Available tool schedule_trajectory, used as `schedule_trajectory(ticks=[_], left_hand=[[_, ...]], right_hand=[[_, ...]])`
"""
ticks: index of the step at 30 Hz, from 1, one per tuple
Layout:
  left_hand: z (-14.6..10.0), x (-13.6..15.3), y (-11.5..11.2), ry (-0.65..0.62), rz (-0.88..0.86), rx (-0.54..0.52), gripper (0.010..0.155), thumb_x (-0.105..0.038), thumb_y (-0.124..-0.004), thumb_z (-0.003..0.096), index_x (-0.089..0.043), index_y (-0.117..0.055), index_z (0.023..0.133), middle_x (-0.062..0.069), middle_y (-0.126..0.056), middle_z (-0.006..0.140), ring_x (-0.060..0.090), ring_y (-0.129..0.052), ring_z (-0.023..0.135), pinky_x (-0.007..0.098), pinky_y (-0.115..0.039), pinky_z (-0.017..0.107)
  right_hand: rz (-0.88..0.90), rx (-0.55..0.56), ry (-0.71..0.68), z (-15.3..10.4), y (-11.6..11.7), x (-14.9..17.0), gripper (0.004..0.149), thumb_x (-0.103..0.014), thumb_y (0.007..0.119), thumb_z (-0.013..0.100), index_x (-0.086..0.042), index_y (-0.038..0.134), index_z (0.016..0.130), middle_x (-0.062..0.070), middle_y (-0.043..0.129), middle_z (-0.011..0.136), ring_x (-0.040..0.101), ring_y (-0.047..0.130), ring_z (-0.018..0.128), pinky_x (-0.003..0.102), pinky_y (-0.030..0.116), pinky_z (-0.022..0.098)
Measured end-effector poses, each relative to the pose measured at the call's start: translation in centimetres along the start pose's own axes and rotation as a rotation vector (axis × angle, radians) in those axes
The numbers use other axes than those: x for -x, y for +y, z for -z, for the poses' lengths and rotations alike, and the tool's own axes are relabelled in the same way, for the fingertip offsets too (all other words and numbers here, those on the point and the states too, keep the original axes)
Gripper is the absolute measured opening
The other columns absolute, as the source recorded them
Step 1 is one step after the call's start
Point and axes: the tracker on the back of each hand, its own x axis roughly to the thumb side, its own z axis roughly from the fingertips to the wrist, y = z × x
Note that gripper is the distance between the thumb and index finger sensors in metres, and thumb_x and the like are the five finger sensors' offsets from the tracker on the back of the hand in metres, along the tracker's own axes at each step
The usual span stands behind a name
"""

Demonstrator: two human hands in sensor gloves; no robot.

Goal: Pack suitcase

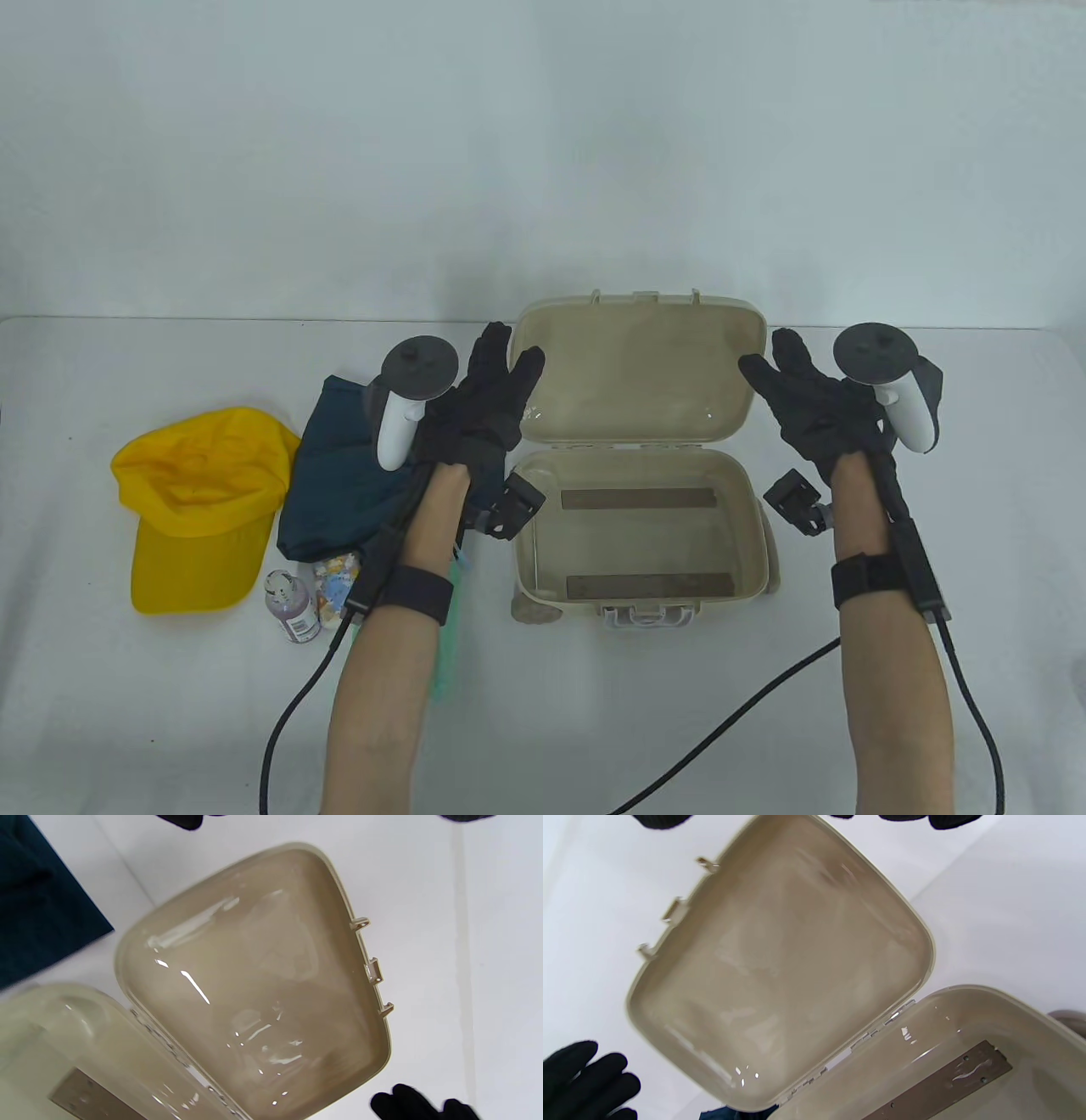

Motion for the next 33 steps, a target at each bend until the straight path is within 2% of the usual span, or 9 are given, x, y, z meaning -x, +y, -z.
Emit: schedule_trajectory(ticks=[4,8,14,17,21,26,28,33], left_hand=[[-3.6,-0.9,0.1,-0.046,0.216,-0.032,0.085,-0.066,-0.054,0.052,-0.02,-0.02,0.116,0.015,-0.023,0.123,0.044,-0.032,0.114,0.054,-0.046,0.081],[-8.1,-1.0,-0.8,-0.102,0.485,-0.062,0.085,-0.067,-0.057,0.0506,-0.02,-0.028,0.115,0.016,-0.029,0.123,0.044,-0.038,0.113,0.057,-0.048,0.079],[-13.0,1.9,-2.1,-0.092,0.807,-0.043,0.086,-0.067,-0.058,0.0501,-0.019,-0.028,0.116,0.017,-0.031,0.123,0.046,-0.039,0.113,0.06,-0.047,0.079],[-14.7,4.1,-2.6,-0.059,0.87,0.011,0.086,-0.066,-0.057,0.0505,-0.019,-0.027,0.116,0.018,-0.031,0.123,0.047,-0.039,0.113,0.06,-0.047,0.078],[-15.8,6.2,-2.8,-0.037,0.956,0.037,0.086,-0.066,-0.057,0.0506,-0.018,-0.026,0.116,0.018,-0.031,0.123,0.047,-0.039,0.113,0.06,-0.048,0.078],[-15.8,6.8,-2.9,-0.034,0.933,0.04,0.086,-0.064,-0.057,0.0506,-0.018,-0.027,0.116,0.018,-0.031,0.122,0.047,-0.038,0.113,0.06,-0.047,0.078],[-15.7,6.7,-3.1,-0.045,0.949,0.038,0.086,-0.064,-0.057,0.0505,-0.018,-0.026,0.116,0.018,-0.03,0.122,0.047,-0.038,0.113,0.06,-0.047,0.078],[-15.9,6.7,-3.4,-0.052,0.965,0.04,0.086,-0.064,-0.057,0.0505,-0.018,-0.027,0.116,0.018,-0.031,0.122,0.047,-0.038,0.113,0.06,-0.047,0.078]], right_hand=[[-0.262,-0.015,-0.111,-3.7,1.8,-1.8,0.083,-0.061,0.066,0.053,-0.014,0.036,0.114,0.015,0.05,0.119,0.049,0.058,0.106,0.066,0.056,0.071],[-0.535,-0.107,-0.196,-7.2,5.9,-2.7,0.077,-0.056,0.072,0.051,-0.016,0.047,0.111,0.012,0.063,0.113,0.041,0.071,0.1,0.062,0.062,0.07],[-0.818,-0.238,-0.18,-9.3,11.6,-1.0,0.072,-0.051,0.076,0.05,-0.017,0.051,0.109,0.01,0.068,0.109,0.037,0.074,0.096,0.06,0.063,0.07],[-0.943,-0.281,-0.142,-9.6,13.9,0.7,0.074,-0.05,0.076,0.05,-0.017,0.049,0.11,0.01,0.065,0.111,0.038,0.072,0.098,0.06,0.061,0.071],[-1.045,-0.315,-0.099,-9.5,15.7,2.7,0.069,-0.044,0.078,0.05,-0.022,0.049,0.108,0.005,0.065,0.111,0.035,0.071,0.1,0.058,0.061,0.073],[-1.159,-0.185,-0.101,-9.7,17.4,4.2,0.048,-0.034,0.075,0.052,-0.032,0.062,0.099,-0.005,0.078,0.1,0.025,0.078,0.092,0.051,0.065,0.073],[-1.181,-0.128,-0.121,-9.8,17.6,4.3,0.043,-0.035,0.074,0.052,-0.034,0.066,0.095,-0.007,0.082,0.094,0.021,0.082,0.088,0.048,0.068,0.072],[-1.177,-0.139,-0.109,-9.5,17.6,4.5,0.042,-0.038,0.073,0.051,-0.035,0.067,0.093,-0.008,0.084,0.091,0.018,0.083,0.086,0.046,0.069,0.071]])
